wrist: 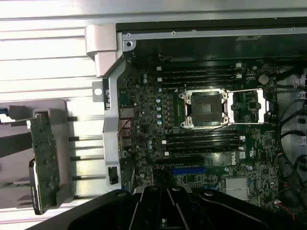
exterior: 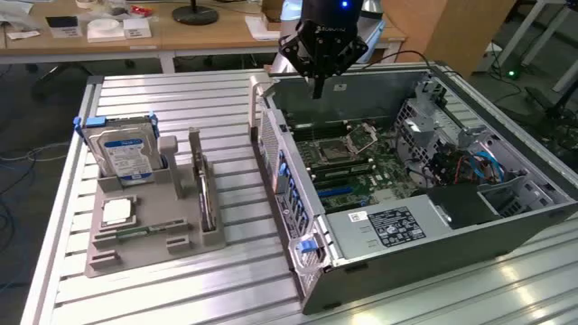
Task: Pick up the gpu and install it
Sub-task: 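Reach for the gpu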
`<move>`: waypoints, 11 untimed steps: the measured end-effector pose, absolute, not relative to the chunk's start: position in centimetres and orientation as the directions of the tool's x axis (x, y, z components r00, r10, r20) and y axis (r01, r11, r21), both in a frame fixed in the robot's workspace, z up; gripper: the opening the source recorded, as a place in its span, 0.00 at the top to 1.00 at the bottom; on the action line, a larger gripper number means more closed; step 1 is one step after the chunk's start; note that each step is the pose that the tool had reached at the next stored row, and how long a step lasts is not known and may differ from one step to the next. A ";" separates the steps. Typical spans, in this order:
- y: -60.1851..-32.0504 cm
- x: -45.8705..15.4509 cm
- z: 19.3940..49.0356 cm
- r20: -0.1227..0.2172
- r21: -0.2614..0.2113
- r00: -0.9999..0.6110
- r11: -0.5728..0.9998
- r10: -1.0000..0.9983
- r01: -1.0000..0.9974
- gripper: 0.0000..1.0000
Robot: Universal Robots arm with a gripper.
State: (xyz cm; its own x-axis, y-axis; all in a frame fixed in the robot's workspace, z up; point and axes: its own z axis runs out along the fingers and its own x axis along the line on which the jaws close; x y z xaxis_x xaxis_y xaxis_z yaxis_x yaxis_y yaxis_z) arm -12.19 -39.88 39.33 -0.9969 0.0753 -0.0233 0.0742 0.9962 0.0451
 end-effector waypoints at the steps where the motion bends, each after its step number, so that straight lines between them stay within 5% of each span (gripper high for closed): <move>1: -39.9 -12.2 39.3 -0.023 0.045 -0.997 0.996 0.075 0.074 0.89; 11: -39.9 -12.5 39.3 -0.023 0.045 -0.997 0.996 0.075 0.074 0.89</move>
